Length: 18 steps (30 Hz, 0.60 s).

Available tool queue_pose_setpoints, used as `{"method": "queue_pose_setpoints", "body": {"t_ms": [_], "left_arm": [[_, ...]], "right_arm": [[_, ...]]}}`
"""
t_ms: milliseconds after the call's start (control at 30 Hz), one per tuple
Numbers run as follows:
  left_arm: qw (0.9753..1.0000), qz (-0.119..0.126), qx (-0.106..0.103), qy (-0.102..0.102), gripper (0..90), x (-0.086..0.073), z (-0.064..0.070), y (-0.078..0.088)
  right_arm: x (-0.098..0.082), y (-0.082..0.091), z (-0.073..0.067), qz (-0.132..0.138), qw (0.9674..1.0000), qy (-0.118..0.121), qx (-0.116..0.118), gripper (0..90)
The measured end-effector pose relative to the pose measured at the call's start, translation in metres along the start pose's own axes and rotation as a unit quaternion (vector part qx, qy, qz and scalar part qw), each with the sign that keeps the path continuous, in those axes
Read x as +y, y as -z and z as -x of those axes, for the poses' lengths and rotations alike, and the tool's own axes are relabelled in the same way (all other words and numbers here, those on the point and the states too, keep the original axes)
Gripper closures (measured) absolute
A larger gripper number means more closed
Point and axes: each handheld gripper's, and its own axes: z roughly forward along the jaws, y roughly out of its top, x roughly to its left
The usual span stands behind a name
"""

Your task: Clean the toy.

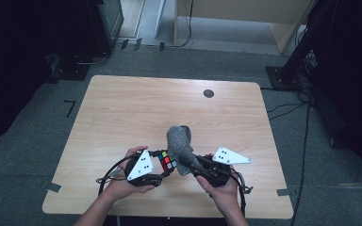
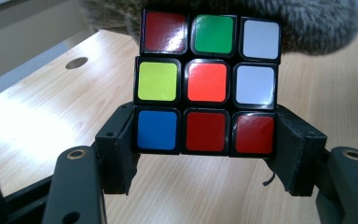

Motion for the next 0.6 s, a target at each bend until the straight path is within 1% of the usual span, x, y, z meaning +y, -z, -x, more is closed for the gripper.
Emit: {"method": "queue_pose_setpoints", "body": {"t_ms": [33, 67, 100, 133, 167, 233, 267, 300, 333, 400, 467, 500, 533, 567, 600], "left_arm": [[1.0000, 0.003, -0.002, 0.002, 34.2, 0.000, -0.001, 0.001], [0.9999, 0.009, -0.005, 0.006, 34.2, 0.001, -0.002, 0.003], [0.9999, 0.013, -0.006, 0.008, 34.2, 0.001, -0.002, 0.005], [0.9998, 0.018, -0.007, 0.009, 34.1, 0.002, -0.003, 0.006], [0.9997, 0.022, -0.006, 0.012, 34.1, 0.002, -0.004, 0.007], [0.9995, 0.027, -0.005, 0.016, 34.1, 0.002, -0.006, 0.008], [0.9995, 0.028, -0.004, 0.016, 34.1, 0.002, -0.006, 0.009], [0.9996, 0.025, -0.001, 0.014, 34.1, 0.001, -0.006, 0.008], [0.9997, 0.022, 0.001, 0.013, 34.2, 0.001, -0.006, 0.007], [0.9999, 0.010, 0.007, 0.003, 34.2, -0.001, -0.004, 0.004], [0.9999, -0.004, 0.010, -0.012, 34.2, -0.002, -0.001, 0.001], [0.9998, -0.004, 0.009, -0.016, 34.2, -0.002, 0.001, 0.000], [0.9999, -0.001, 0.004, -0.016, 34.2, -0.001, 0.002, 0.001], [0.9999, 0.001, 0.003, -0.015, 34.2, 0.000, 0.002, 0.002], [0.9999, 0.006, 0.002, -0.013, 34.2, 0.000, 0.001, 0.004]], "right_arm": [[0.000, 0.000, 0.000, 0.000, 1.0000, 0.001, -0.001, 73.5], [-0.001, 0.000, 0.004, 0.001, 1.0000, -0.007, -0.002, 73.5], [-0.004, 0.001, 0.010, -0.002, 0.9997, -0.021, -0.014, 73.5], [-0.008, 0.002, 0.020, -0.013, 0.9986, -0.038, -0.035, 73.5], [-0.008, 0.002, 0.020, -0.013, 0.9986, -0.038, -0.035, 73.5], [-0.013, 0.004, 0.029, -0.029, 0.9966, -0.048, -0.060, 73.5], [-0.014, 0.004, 0.032, -0.030, 0.9961, -0.054, -0.063, 73.5], [-0.015, 0.005, 0.033, -0.025, 0.9961, -0.059, -0.061, 73.6], [-0.014, 0.006, 0.031, -0.017, 0.9969, -0.058, -0.051, 73.6], [-0.010, 0.006, 0.023, 0.001, 0.9986, -0.047, -0.023, 73.7], [-0.005, 0.004, 0.011, 0.016, 0.9994, -0.027, 0.014, 73.6], [-0.003, 0.003, 0.006, 0.014, 0.9996, -0.016, 0.020, 73.7], [-0.003, 0.001, 0.003, 0.006, 0.9998, -0.006, 0.017, 73.7], [-0.004, -0.001, 0.002, 0.001, 0.9999, -0.004, 0.013, 73.7], [-0.005, -0.001, 0.005, 0.005, 0.9999, -0.009, 0.014, 73.8]]}}
